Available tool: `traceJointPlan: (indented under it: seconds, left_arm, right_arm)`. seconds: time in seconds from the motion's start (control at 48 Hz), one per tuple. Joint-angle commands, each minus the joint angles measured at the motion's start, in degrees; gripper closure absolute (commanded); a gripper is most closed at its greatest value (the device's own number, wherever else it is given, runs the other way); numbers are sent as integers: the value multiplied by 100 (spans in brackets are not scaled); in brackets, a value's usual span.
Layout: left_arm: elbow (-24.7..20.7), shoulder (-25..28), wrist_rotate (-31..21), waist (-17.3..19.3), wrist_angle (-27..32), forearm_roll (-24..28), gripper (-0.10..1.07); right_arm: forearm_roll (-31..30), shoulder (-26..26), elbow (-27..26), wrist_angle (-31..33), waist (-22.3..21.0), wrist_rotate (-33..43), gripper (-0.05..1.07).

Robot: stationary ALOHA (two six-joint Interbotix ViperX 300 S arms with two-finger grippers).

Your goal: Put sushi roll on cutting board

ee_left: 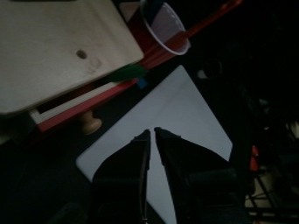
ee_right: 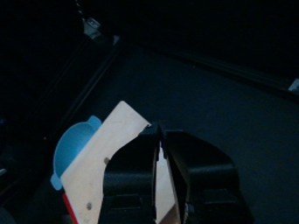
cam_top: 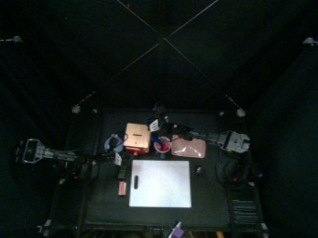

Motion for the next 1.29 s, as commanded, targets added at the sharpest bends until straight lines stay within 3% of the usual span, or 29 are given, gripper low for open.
traceJointPlan:
  seconds: [0.0, 0.188, 0.354, 0.583, 0.729, 0.917, 1.167, 1.271]
  left_arm:
    - [-79, -123, 18, -26, -26, 334, 32]
    - [-97, -308, -18, -149, -79, 1213, 26]
    - [-114, -360, 9, -246, -229, 1371, 21]
    - [-167, -360, -18, -501, -439, 1916, 12]
    - [-132, -360, -26, -501, -439, 1872, 8]
    - [-9, -369, -18, -483, -457, 1529, 8]
    - [352, -747, -26, -431, -387, 1081, 8]
    - [466, -1011, -26, -448, 132, 694, 7]
  right_arm:
    - [-79, -519, 62, -35, 141, -9, 53]
    - [-105, -1143, 659, -53, 589, -9, 53]
    - [-167, -1784, 1213, -53, 1037, 0, 53]
    - [-176, -2268, 1802, -62, 1600, 18, 54]
    - [-299, -2188, 1916, -176, 1951, 18, 53]
    - [-334, -1608, 1670, -290, 2487, 0, 53]
    - [-308, -1160, 1477, -290, 2689, 0, 53]
    - [-299, -1151, 1538, -290, 2646, 9, 53]
